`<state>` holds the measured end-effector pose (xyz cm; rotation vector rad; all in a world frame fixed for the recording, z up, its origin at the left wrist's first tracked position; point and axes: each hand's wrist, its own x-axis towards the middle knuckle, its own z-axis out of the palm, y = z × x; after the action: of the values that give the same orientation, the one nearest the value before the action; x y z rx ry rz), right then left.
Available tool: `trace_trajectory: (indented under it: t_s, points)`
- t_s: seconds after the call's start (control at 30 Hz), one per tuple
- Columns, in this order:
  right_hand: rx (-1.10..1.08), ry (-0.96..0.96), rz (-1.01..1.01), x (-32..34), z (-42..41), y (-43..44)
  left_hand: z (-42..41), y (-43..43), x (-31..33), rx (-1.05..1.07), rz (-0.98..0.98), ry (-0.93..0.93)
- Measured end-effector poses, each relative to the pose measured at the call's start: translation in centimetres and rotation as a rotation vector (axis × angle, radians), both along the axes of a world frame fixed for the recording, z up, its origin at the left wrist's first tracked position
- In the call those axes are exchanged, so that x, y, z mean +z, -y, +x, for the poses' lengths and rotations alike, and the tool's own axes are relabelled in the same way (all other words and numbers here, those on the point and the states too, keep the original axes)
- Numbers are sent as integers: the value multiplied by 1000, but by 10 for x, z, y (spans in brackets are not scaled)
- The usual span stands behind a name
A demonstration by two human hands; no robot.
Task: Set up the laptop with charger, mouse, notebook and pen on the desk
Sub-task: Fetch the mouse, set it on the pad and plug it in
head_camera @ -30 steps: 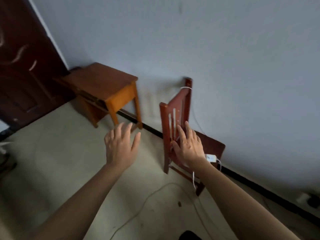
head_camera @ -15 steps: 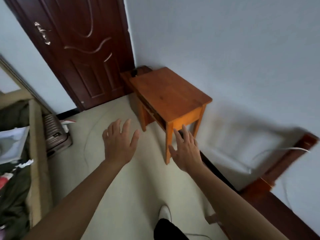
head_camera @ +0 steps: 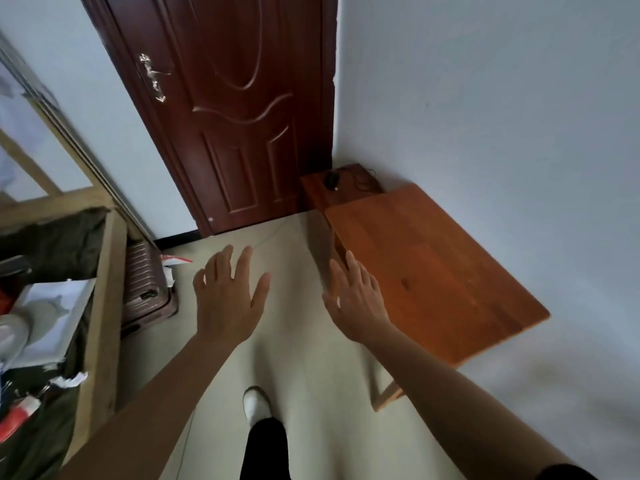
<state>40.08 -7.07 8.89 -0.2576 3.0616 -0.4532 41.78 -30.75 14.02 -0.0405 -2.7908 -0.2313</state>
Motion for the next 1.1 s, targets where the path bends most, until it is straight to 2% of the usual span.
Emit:
trace_trajectory:
  t_s: [0.17, 0.37, 0.57, 0.83, 1.1]
  points:
    - [-55, 28, 27, -27, -129, 32, -137, 43, -31, -54, -11, 54]
    - [-226, 37, 35, -6, -273, 53, -322, 67, -18, -200, -35, 149]
    - [-395, 72, 2, -8, -366, 37, -467, 41, -16, -344, -25, 170]
    - [-559, 95, -48, -58, -513, -13, -634, -21, -49, -458, -196, 285]
    - [-686, 192, -166, -69, -646, -53, -783, -47, -71, -512, -283, 467]
